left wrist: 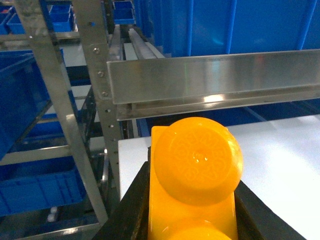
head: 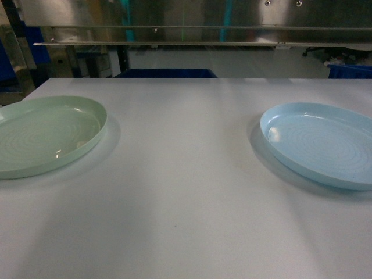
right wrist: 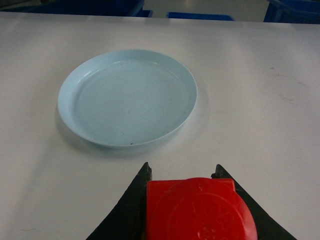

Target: Sort and place red and yellow blocks in left bins

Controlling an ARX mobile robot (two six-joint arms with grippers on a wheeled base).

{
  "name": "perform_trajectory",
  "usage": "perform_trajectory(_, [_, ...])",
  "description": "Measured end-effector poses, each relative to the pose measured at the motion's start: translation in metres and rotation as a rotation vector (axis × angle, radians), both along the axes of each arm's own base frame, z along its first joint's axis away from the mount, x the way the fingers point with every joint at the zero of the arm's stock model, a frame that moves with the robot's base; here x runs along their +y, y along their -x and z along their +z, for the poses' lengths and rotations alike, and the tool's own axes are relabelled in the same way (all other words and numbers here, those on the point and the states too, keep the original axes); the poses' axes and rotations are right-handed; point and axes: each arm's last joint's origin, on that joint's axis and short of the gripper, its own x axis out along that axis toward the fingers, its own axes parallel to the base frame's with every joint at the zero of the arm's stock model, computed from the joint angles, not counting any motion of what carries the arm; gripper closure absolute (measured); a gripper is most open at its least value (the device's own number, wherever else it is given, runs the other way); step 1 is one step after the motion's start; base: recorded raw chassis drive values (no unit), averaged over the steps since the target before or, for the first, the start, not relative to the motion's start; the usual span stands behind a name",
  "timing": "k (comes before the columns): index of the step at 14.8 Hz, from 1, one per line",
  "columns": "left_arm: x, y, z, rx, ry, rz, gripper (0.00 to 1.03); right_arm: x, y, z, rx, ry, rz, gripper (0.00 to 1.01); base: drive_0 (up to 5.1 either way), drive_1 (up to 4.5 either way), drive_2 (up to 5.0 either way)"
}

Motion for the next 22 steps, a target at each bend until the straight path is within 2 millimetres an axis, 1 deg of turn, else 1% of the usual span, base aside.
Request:
perform_trajectory(1, [0.002,0.014,-0.001,0.001,-0.010,0.007,0.76,0.000,0.000,0.000,0.000,0.000,0.000,0.72,0.0,0.00,0.0])
perform_trajectory(3, [-0.002,0.038,-0.005,-0.005,-0.025,-0.015,0.76,0.000,0.000,0.000,0.000,0.000,0.000,0.72,0.0,0.00,0.0])
perform_trajectory(5, [-0.008,0.049,-0.013,0.000,-0.042,-0.044,0.76,0.000,0.000,0.000,0.001,0.000,0.000,0.72,0.0,0.00,0.0])
perform_trajectory(7, [-0.012,0.052,-0.025,0.028,-0.058,-0.049,0.76,0.000,0.000,0.000,0.000,0.000,0.000,0.72,0.0,0.00,0.0])
perform_trajectory(8, [-0.013,0.053,-0.026,0.032,-0.062,-0.044,0.76,0.000,0.000,0.000,0.000,0.000,0.000,0.72,0.0,0.00,0.0])
perform_trajectory(10, [-0.014,0.059,-0.024,0.032,-0.069,-0.034,0.76,0.000,0.000,0.000,0.000,0.000,0.000,0.72,0.0,0.00,0.0])
perform_trajectory(12, [-0.017,0.064,-0.026,0.042,-0.077,-0.046,0.76,0.000,0.000,0.000,0.000,0.000,0.000,0.72,0.0,0.00,0.0])
perform_trajectory(21, [-0.016,0.063,-0.028,0.057,-0.080,-0.056,0.76,0.000,0.000,0.000,0.000,0.000,0.000,0.73,0.0,0.00,0.0])
perform_trajectory(22, [-0.016,0.063,-0.028,0.057,-0.080,-0.056,0.76,0.000,0.000,0.000,0.000,0.000,0.000,0.73,-3.6,1.80,1.8])
